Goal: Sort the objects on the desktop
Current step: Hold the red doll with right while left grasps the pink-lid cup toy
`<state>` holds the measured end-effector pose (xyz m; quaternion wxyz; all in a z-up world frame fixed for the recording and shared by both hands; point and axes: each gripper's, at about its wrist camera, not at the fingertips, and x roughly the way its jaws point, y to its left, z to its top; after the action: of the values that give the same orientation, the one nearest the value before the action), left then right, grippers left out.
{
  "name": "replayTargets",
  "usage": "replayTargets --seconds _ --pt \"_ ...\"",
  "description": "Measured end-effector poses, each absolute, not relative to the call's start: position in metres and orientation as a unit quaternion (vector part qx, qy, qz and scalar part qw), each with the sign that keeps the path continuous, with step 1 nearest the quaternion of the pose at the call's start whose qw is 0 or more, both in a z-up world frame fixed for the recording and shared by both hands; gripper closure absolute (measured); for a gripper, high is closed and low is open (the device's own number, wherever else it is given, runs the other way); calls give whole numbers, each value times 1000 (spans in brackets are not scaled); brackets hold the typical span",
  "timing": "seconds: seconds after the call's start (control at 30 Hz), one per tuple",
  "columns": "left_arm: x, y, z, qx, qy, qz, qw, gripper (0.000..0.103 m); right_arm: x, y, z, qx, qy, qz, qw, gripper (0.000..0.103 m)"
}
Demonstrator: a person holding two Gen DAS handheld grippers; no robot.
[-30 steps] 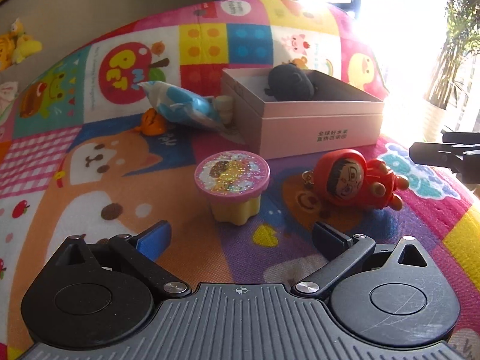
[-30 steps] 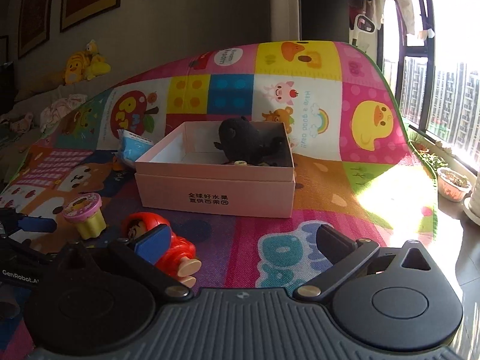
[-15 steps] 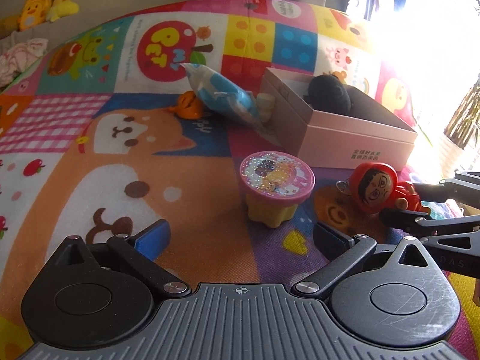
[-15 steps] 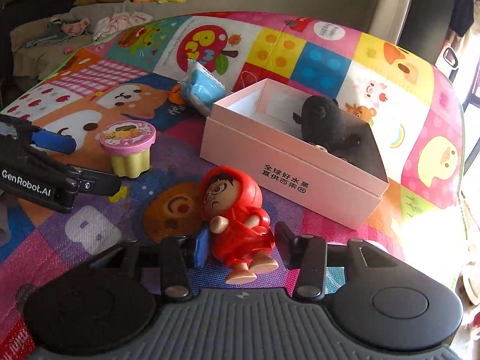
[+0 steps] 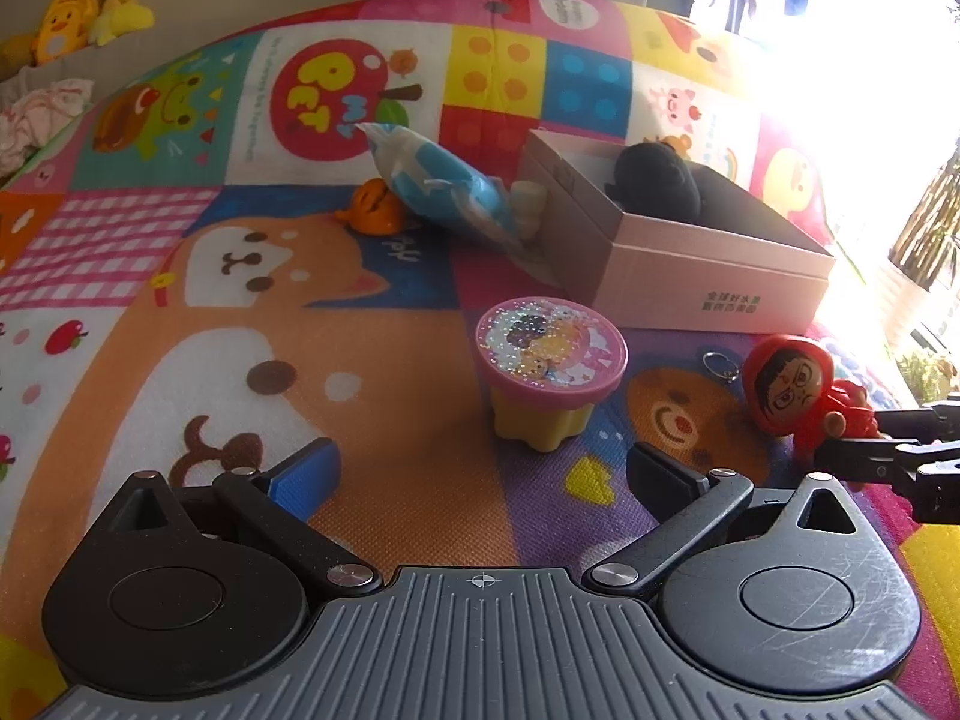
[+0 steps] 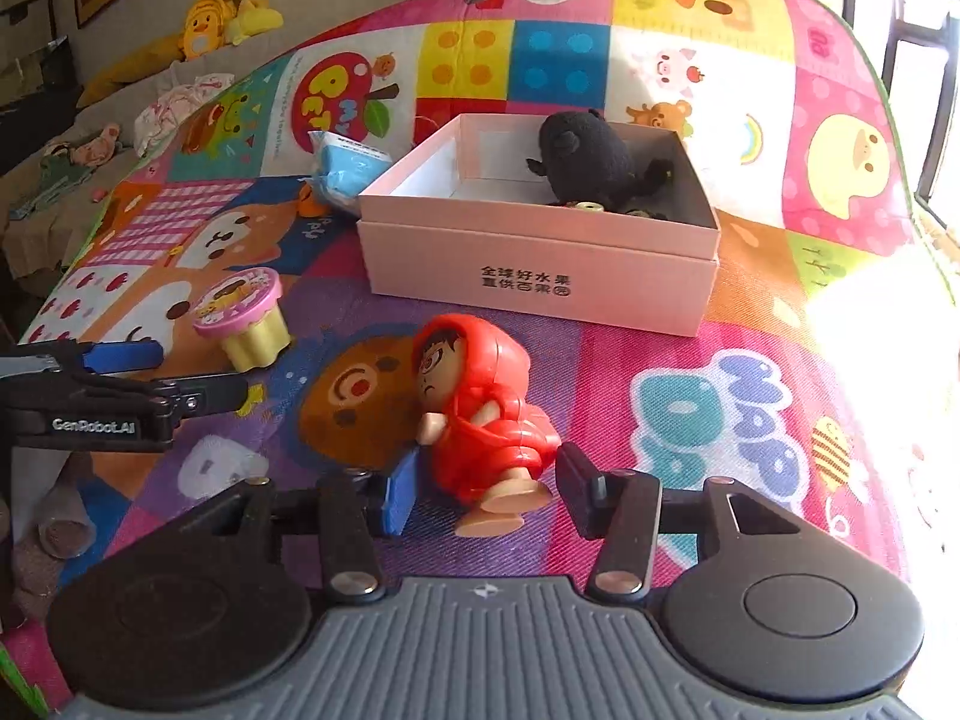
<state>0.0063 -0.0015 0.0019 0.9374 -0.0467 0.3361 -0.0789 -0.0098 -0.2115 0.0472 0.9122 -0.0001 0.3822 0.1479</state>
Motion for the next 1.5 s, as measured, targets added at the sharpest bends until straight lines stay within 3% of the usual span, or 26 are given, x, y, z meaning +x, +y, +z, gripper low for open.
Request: replayTargets --seconds 0.07,0.17,0.9,1.1,1.33,1.37,1.4,1.47,1.5 --pt "6 -2 2 -45 337 -79 937 0 -18 -205 50 -13 367 163 916 47" --pt "7 -4 2 -42 339 -78 937 0 -25 -193 52 -67 323 131 935 31" --pt "7 -5 1 -38 340 -76 936 0 3 -231 49 -109 272 -42 955 30" --pt "7 -6 1 -36 341 -76 936 0 -5 -240 53 -56 281 -15 958 18" --pt "7 -7 -1 -31 343 -75 936 0 11 -221 29 -51 318 10 947 17" --pt "7 -8 -1 -27 343 -74 936 0 14 -222 28 -44 322 8 946 18" --pt "7 -9 -1 -24 344 -74 936 0 15 -224 26 -37 326 7 945 27" --pt "8 -9 -1 -21 345 -73 935 0 16 -226 25 -29 335 13 942 51" --pt "9 -10 0 -20 345 -72 935 0 15 -227 25 -24 336 15 942 51"
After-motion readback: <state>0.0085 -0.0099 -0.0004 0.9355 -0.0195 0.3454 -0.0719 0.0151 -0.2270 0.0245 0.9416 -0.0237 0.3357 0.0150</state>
